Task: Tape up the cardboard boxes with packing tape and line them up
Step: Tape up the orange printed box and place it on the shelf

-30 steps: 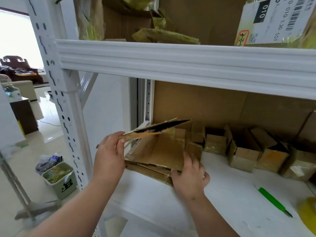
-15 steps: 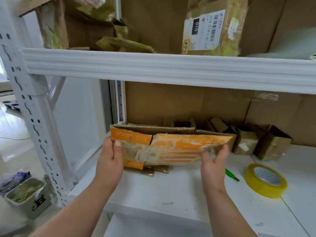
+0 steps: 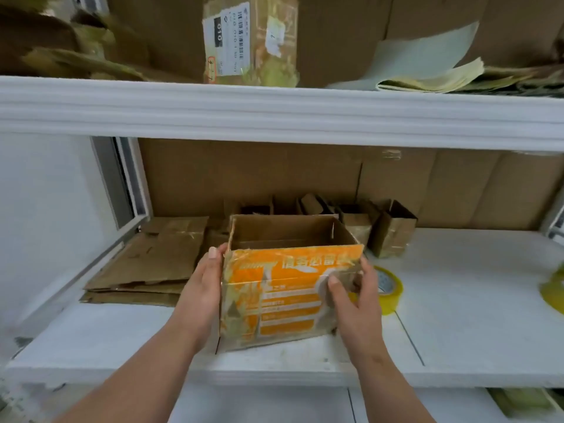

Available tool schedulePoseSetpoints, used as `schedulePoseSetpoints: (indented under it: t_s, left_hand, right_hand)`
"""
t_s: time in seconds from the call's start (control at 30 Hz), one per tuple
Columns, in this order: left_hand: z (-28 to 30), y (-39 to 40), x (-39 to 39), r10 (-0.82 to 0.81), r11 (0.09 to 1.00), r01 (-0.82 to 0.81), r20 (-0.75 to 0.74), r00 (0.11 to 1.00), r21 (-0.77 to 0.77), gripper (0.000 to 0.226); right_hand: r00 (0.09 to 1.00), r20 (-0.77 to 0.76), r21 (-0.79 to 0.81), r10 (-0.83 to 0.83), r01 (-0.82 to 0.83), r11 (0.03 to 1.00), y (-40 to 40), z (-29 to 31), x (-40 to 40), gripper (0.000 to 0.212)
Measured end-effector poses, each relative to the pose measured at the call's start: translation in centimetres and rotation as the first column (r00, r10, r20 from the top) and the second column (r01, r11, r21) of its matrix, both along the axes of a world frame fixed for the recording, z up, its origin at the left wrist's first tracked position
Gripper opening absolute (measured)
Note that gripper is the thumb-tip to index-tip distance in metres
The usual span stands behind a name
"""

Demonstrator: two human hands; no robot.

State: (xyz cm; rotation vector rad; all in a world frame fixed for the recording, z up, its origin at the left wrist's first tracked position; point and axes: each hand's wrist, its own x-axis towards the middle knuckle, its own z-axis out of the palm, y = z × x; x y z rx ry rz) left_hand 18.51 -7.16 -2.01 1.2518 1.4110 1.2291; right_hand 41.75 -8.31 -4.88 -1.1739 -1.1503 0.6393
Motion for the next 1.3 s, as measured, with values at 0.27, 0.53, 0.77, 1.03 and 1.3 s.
schedulePoseSetpoints:
  t_s: [0.27,0.53,0.77,1.03,1.3]
  left_hand:
    - [2.7,-0.3,2.6,0.137,0.991,-0.137,0.057,0.989,0.0,0.064]
    - [1.2,-2.7,2.5,0.078,0.996,-0.077,-0.014,0.997,0.042,0.09]
    - [0.6,-2.6,2.2,0.095,0.994,-0.097,0.04,0.995,0.045,0.06]
    - [1.1,-0.8,2.1,0.16,0.984,-0.157,-0.028,0.987,0.09,0.045]
    - [4.3,2.0,1.5,0.033,0.998,0.002,-0.514,0.857,0.068,0.113]
  right_hand:
    - [0.977,0.178,-0.095,0.117,-0.101,0.99,0.9,-0.4,3.7,0.068]
    - [0.953,0.217,-0.131,0.212,-0.187,0.974,1.7,-0.3,4.4,0.029]
    - [0.955,0.146,-0.098,0.258,-0.245,0.965,2.1,0.7,4.4,0.029]
    - [0.979,-0.031,-0.088,0.2,-0.202,0.975,3.3,1.0,3.7,0.034]
    - [0.959,0.162,-0.2,0.233,-0.2,0.959,5.7,3.4,3.6,0.094]
